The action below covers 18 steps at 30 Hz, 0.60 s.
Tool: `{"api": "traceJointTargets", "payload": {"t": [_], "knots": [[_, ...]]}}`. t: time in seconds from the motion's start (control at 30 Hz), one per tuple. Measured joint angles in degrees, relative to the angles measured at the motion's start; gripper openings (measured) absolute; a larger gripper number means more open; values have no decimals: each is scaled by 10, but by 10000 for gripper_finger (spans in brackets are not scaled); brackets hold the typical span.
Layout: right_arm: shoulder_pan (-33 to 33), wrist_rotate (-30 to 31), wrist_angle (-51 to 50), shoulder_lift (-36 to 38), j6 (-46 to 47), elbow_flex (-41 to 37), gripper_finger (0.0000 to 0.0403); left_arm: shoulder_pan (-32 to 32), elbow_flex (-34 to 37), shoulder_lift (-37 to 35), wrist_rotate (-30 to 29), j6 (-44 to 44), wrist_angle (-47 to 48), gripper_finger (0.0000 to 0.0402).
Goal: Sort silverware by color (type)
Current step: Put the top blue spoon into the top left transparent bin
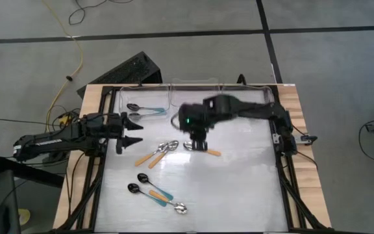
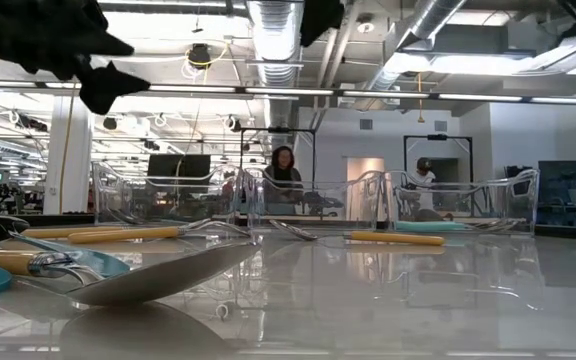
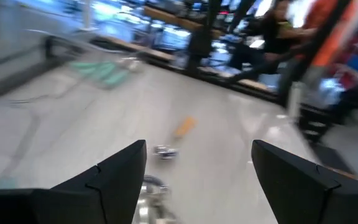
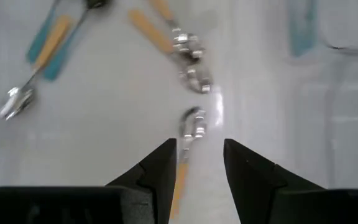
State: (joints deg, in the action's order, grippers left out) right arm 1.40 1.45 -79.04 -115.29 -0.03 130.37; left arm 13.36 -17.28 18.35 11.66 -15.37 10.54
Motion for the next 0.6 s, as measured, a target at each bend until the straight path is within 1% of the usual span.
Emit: {"api": "traceJointTargets", "payload": {"t": [0.1, 0.17, 0.27, 0.33, 0.37, 0.47, 0.53, 0.6], "knots": [[35, 12, 51, -4, 1, -7, 158, -4, 0, 0, 19, -3, -8, 277], [55, 44, 112, -10, 16, -21, 158, -8, 0, 0, 13, 5, -11, 277], [76, 116, 207, -14, 46, -69, 158, -12, 0, 0, -1, 19, -11, 277], [84, 143, 285, -19, 53, -108, 158, -13, 0, 0, -4, 21, -11, 277], [88, 151, 300, -19, 59, -125, 158, -13, 0, 0, -4, 21, -11, 277], [96, 168, 301, -27, 88, -158, 158, -17, 0, 0, 17, 21, -11, 277], [98, 168, 298, -30, 108, -174, 158, -29, 0, 0, 55, 21, -11, 277], [99, 168, 259, -32, 125, -184, 158, -48, 0, 3, 75, 21, -11, 277]]}}
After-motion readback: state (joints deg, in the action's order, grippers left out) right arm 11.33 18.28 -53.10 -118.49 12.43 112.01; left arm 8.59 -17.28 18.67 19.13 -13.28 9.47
